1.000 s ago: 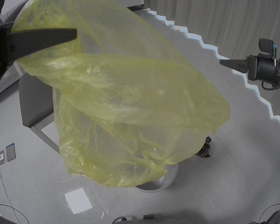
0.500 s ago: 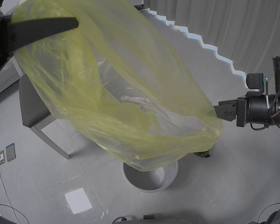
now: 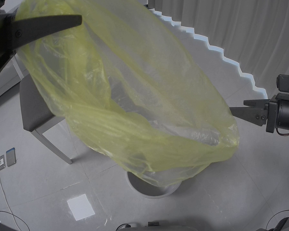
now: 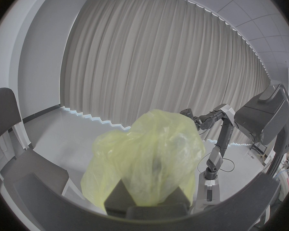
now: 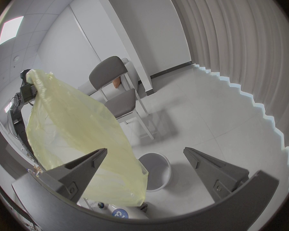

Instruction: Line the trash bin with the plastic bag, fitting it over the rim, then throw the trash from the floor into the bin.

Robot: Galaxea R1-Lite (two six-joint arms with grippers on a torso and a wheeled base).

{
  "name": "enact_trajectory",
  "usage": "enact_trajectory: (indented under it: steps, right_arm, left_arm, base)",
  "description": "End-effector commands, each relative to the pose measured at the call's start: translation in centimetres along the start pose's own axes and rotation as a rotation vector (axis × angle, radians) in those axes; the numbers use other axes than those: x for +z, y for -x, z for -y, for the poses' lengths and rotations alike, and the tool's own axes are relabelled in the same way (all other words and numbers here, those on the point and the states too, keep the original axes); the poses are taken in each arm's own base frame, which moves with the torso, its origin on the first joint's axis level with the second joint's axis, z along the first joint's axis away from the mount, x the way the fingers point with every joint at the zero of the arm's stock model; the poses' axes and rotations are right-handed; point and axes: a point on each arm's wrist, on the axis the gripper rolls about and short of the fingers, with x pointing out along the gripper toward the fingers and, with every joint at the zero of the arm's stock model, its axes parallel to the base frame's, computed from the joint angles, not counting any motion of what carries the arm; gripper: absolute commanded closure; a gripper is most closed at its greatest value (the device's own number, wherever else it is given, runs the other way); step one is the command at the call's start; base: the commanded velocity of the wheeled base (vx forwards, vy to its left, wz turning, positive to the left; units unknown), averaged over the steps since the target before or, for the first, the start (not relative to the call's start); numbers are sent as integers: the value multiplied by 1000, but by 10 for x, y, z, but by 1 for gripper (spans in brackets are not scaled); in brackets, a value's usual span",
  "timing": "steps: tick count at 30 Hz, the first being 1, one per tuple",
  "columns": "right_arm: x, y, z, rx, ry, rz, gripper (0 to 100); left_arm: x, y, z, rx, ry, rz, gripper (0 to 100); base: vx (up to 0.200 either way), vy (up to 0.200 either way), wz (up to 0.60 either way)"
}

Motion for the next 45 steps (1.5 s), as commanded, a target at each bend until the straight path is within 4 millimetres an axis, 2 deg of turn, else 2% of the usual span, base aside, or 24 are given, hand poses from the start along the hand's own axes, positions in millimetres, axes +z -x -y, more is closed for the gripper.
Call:
enact_trajectory:
  steps: [1,5,11,12,14,15,16,17,19,25,26,27,29,34,38,45]
  right_arm:
    - [1,27,-4,-8,11,58,0]
    - [-13,36,-5,-3,11,29,0]
    - [-21,26,-7,28,9,-18,0]
    - [-26,14,-9,42,7,-61,0]
    - [-28,7,-10,53,4,-82,0]
    - [-30,-3,-11,66,2,-104,0]
    - [-30,-3,-11,66,2,-104,0]
    - [-34,-15,-13,81,7,-123,0]
    - [-35,-24,-15,94,11,-132,0]
    - [-38,-73,-2,72,3,-123,0]
    - [-38,-73,-2,72,3,-123,0]
    - [-40,-86,2,64,2,-107,0]
    - [-41,-94,4,64,3,-98,0]
    - [-41,-98,5,66,4,-97,0]
    - [-20,-99,15,35,0,-33,0]
    - [-11,-99,19,26,3,-4,0]
  left_arm:
    - [0,-2,-5,20,1,-3,100]
    - [0,-5,-7,26,-2,5,100]
    - [2,-5,-7,23,-9,19,100]
    - [3,-3,-6,23,-10,22,100]
    - [4,-3,-6,24,-11,25,100]
    - [4,-3,-6,24,-11,25,100]
    - [4,-3,-6,24,-11,25,100]
    - [4,-2,-6,24,-11,25,100]
    - [3,-2,-6,23,-9,21,100]
    - [4,-2,-5,19,-13,28,100]
    - [4,-2,-5,19,-13,28,100]
    - [4,-3,-6,19,-11,27,100]
    - [3,-3,-6,20,-9,24,100]
    - [3,-5,-7,18,-9,20,100]
    - [1,-6,-7,17,-6,15,100]
    - [0,-7,-8,18,-8,9,100]
  base:
    - [0,0,0]
    - [0,0,0]
    - [0,0,0]
    - [0,0,0]
    - [0,0,0]
    - [0,0,0]
    - [0,0,0]
    - [0,0,0]
    - [0,0,0]
    - [0,0,0]
    - [0,0,0]
    - [0,0,0]
    - [0,0,0]
    - [0,0,0]
    - [0,0,0]
    - [0,0,0]
